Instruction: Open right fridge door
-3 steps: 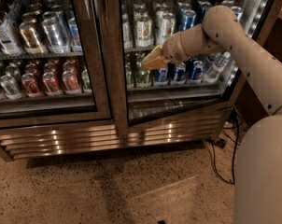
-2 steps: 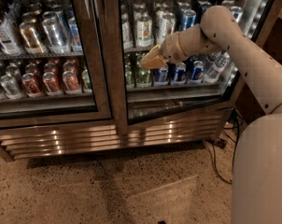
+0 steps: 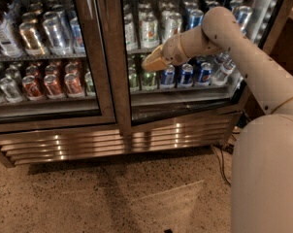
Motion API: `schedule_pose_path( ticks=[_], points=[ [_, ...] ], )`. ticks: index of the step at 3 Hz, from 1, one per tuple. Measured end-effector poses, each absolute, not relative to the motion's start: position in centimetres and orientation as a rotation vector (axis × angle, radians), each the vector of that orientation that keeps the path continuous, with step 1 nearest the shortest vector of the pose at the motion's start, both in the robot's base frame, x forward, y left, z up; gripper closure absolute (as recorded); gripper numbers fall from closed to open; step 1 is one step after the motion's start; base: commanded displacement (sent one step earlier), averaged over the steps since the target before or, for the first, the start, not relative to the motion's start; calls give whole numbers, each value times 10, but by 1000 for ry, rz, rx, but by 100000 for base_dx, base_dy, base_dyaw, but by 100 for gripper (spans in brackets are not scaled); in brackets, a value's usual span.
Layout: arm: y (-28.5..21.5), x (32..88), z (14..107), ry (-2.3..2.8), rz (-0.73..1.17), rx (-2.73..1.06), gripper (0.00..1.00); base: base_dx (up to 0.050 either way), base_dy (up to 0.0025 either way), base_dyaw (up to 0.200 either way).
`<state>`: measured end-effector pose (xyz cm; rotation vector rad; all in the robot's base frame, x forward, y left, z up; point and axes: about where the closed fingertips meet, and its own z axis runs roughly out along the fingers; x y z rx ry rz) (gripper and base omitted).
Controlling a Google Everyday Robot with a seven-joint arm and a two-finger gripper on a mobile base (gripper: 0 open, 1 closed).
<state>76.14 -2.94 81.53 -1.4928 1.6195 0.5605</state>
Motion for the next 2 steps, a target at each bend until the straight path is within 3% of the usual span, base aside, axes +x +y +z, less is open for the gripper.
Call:
schedule_pose_path(
  ticks=[2],
  points=[
    [-28, 761, 814, 1620, 559, -1493, 100, 0, 0, 0]
  ],
)
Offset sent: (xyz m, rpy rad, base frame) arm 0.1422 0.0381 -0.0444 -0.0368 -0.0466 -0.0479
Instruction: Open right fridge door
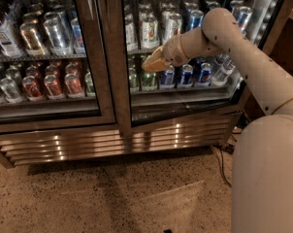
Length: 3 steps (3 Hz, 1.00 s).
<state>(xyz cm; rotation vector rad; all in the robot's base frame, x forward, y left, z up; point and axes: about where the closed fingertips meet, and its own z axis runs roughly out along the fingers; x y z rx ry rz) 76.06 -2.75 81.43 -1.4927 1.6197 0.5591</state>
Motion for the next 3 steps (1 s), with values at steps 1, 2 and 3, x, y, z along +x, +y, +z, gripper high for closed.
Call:
schedule_pose_path(
  ticks=[1, 2, 3],
  points=[
    [-23, 764, 811, 1623, 552, -1491, 100, 0, 0, 0],
    [-23, 763, 811, 1623, 551, -1491, 100, 0, 0, 0],
    [-22, 759, 811, 1623, 552, -1491, 100, 4953, -3, 58]
  ],
)
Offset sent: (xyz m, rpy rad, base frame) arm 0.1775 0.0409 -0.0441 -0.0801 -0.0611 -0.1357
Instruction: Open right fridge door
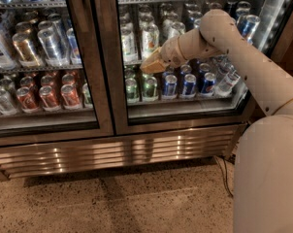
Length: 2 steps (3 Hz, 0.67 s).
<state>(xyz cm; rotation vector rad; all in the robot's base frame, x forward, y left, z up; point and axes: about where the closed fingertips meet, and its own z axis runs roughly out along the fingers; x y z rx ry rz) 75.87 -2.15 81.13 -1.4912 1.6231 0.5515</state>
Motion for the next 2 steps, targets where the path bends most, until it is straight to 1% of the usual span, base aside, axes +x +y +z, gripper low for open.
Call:
schedule_pose_path(
  ticks=[1, 2],
  points=[
    [-21, 754, 811, 1623, 552, -1491, 100, 0, 0, 0],
    [-33, 730, 812, 1636, 579, -1476, 100, 0, 0, 0]
  ],
)
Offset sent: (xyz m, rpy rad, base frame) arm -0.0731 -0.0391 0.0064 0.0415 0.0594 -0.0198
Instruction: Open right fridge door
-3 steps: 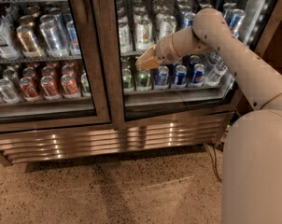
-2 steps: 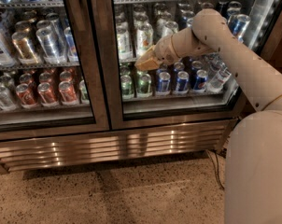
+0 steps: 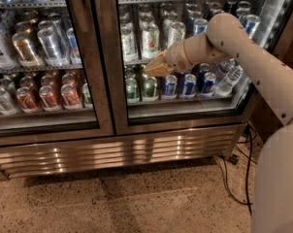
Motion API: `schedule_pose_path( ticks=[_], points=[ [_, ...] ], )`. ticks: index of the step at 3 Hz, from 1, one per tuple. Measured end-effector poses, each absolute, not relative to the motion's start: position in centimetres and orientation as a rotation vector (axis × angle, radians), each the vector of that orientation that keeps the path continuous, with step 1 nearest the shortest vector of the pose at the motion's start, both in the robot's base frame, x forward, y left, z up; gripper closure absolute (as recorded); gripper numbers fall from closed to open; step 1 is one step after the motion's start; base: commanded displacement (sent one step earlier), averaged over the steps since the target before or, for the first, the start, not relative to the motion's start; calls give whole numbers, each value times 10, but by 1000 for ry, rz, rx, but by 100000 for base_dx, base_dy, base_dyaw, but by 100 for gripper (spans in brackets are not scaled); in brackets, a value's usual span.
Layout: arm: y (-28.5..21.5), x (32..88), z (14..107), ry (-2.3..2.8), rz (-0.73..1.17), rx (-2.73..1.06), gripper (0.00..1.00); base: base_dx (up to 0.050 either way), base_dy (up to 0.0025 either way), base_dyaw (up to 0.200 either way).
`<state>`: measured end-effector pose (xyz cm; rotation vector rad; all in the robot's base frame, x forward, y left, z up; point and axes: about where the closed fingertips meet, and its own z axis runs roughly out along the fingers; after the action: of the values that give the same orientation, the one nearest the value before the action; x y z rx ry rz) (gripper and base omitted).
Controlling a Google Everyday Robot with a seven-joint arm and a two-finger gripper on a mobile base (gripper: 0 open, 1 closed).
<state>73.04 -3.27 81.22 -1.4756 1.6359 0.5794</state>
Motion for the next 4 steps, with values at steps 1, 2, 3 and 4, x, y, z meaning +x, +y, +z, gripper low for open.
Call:
schedule_pose_path(
  ticks=[1, 2, 3, 4],
  points=[
    [-54, 700, 820, 1657, 565, -1441, 100, 0, 0, 0],
    [-80, 677, 833, 1692, 505, -1395, 100, 0, 0, 0],
    [-112, 661, 844, 1715, 458, -1290, 100, 0, 0, 0],
    [-143, 644, 857, 1745, 397, -1199, 100, 0, 0, 0]
  ],
)
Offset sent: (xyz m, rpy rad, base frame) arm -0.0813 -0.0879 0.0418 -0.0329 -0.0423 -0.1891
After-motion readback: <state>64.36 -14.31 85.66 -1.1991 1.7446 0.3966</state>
